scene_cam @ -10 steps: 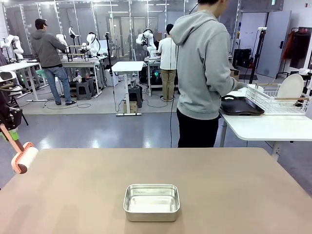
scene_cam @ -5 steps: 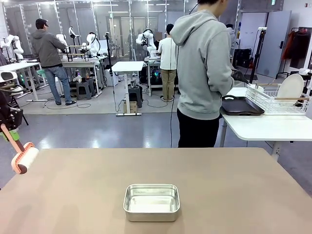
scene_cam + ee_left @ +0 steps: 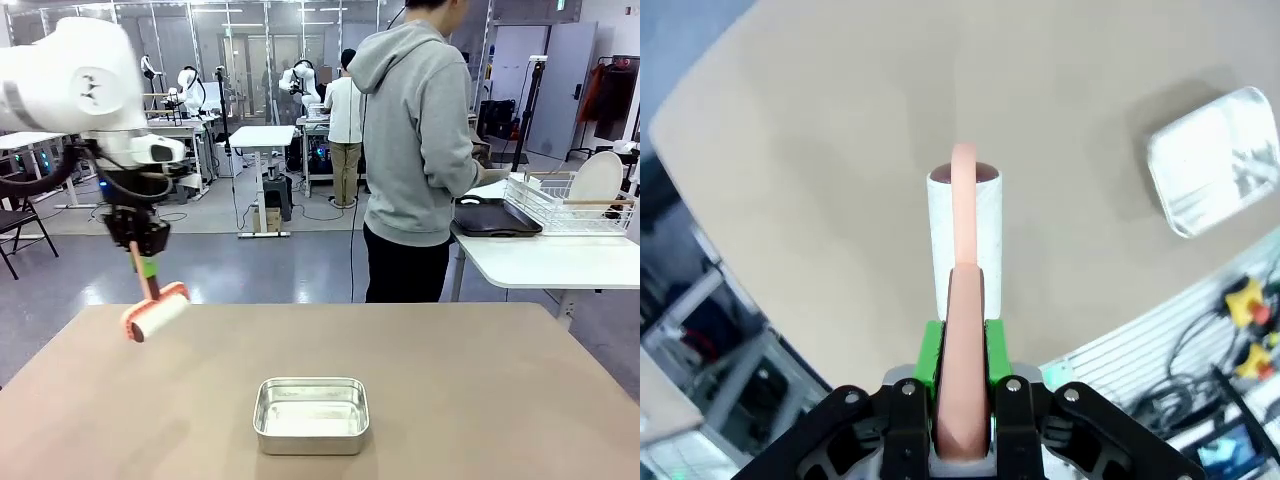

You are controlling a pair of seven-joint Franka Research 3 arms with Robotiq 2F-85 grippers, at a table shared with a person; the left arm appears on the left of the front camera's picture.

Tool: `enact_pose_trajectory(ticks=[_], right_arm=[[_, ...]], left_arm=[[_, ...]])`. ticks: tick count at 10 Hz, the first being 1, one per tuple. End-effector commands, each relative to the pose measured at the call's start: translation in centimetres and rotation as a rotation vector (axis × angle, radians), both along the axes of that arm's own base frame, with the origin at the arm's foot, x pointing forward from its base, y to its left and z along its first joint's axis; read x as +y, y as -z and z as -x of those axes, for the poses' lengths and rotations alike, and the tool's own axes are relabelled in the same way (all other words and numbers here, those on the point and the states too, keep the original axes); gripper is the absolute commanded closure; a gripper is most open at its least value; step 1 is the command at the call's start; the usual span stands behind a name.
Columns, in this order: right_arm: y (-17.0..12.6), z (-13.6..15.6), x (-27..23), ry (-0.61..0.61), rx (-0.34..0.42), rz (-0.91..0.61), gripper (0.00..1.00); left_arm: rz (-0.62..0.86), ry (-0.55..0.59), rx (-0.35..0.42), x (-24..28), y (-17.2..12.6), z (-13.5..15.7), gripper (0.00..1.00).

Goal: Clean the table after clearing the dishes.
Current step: Place the Lint Roller back on top of the Airtight Container.

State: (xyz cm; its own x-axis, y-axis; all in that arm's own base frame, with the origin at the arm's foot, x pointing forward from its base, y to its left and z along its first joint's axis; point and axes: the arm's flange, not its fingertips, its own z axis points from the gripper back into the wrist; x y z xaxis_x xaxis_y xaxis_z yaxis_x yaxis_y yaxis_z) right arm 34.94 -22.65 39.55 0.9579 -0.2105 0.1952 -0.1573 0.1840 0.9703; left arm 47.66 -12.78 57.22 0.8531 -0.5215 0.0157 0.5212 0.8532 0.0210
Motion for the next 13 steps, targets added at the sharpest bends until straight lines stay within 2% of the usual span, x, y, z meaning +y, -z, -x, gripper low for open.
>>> enact_pose_trajectory(ticks=[1, 3, 5, 7, 8, 10, 11, 13], right_arm=[[-0.3, 0.1, 0.1, 0.0, -0.008, 0.001, 0.0], [-0.3, 0.1, 0.1, 0.0, -0.008, 0.001, 0.0], [-0.3, 0.1, 0.1, 0.0, -0.008, 0.001, 0.0], [-0.3, 0.1, 0.1, 0.0, -0.008, 0.001, 0.0], [-0.3, 0.1, 0.1, 0.0, -0.008, 0.001, 0.0], [-0.3, 0.1, 0.1, 0.0, -0.008, 0.001, 0.0], [-0.3, 0.1, 0.1, 0.0, -0.008, 0.001, 0.0], [-0.3, 0.1, 0.1, 0.0, -0.008, 0.001, 0.0]], left_arm=[[-0.063, 0.234, 0.003, -3.4, -0.8, 2.7, 0.79], [-0.106, 0.56, -0.056, -10.9, 0.1, 4.9, 0.79], [-0.063, 0.903, -0.055, -17.8, 1.4, 6.4, 0.79], [-0.032, 1.197, -0.076, -23.8, 3.1, 7.6, 0.79], [-0.002, 1.253, -0.075, -25.3, 3.5, 7.6, 0.79], [0.012, 1.257, -0.047, -25.8, 3.8, 7.4, 0.79], [-0.028, 1.242, -0.076, -26.9, 4.6, 8.6, 0.79], [-0.028, 1.242, -0.076, -26.9, 4.6, 8.6, 0.79]])
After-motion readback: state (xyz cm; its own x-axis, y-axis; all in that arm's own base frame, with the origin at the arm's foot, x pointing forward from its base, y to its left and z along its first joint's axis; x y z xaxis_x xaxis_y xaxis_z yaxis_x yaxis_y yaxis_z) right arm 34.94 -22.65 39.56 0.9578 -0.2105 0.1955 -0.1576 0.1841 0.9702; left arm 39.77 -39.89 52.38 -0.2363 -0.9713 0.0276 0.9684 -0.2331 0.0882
